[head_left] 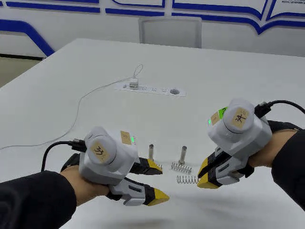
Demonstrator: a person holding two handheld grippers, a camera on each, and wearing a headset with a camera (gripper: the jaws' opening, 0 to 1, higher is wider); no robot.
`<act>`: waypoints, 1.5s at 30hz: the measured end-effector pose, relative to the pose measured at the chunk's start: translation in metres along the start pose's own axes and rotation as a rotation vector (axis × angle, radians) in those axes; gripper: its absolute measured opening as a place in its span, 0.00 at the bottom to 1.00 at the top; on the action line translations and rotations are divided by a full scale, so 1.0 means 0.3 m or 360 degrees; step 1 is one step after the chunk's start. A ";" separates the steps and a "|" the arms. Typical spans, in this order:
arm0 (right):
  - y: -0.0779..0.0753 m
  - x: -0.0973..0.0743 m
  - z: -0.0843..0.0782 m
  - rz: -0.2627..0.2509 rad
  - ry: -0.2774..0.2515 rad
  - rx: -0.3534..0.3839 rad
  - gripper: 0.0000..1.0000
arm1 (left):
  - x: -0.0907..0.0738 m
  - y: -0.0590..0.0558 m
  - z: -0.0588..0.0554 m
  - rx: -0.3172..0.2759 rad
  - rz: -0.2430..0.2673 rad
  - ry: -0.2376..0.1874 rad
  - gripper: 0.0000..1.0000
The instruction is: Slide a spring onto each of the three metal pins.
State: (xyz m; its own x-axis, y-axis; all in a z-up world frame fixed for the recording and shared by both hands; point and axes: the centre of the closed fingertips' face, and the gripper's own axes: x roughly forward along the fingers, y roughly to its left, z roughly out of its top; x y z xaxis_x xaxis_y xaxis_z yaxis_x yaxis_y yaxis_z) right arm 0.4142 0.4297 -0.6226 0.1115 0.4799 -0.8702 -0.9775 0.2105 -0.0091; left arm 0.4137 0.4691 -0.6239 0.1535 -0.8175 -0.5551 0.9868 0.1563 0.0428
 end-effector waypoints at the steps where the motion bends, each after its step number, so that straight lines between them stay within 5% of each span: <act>1: 0.005 0.001 0.008 0.0005 -0.0002 -0.0009 0.11 | 0.002 -0.001 -0.001 0.0003 -0.0002 0.0002 0.34; 10: 0.046 0.017 0.062 0.0056 -0.0017 -0.0094 0.11 | 0.012 -0.017 0.002 0.0035 -0.0018 0.0005 0.31; 22: 0.072 0.016 0.085 0.0086 -0.0014 -0.0132 0.11 | 0.022 -0.030 0.002 0.0138 -0.0022 0.0015 0.13; 45: 0.100 -0.024 0.211 0.0056 -0.0174 -0.0176 0.11 | 0.025 -0.047 0.005 0.0123 -0.0049 -0.0001 0.11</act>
State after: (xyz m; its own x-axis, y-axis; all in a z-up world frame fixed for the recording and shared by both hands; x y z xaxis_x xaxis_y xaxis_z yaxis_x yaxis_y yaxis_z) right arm 0.3954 0.4865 -0.5855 0.0896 0.5764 -0.8122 -0.9943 0.0995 -0.0391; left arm 0.4011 0.4599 -0.6275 0.1232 -0.8217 -0.5564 0.9921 0.0880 0.0897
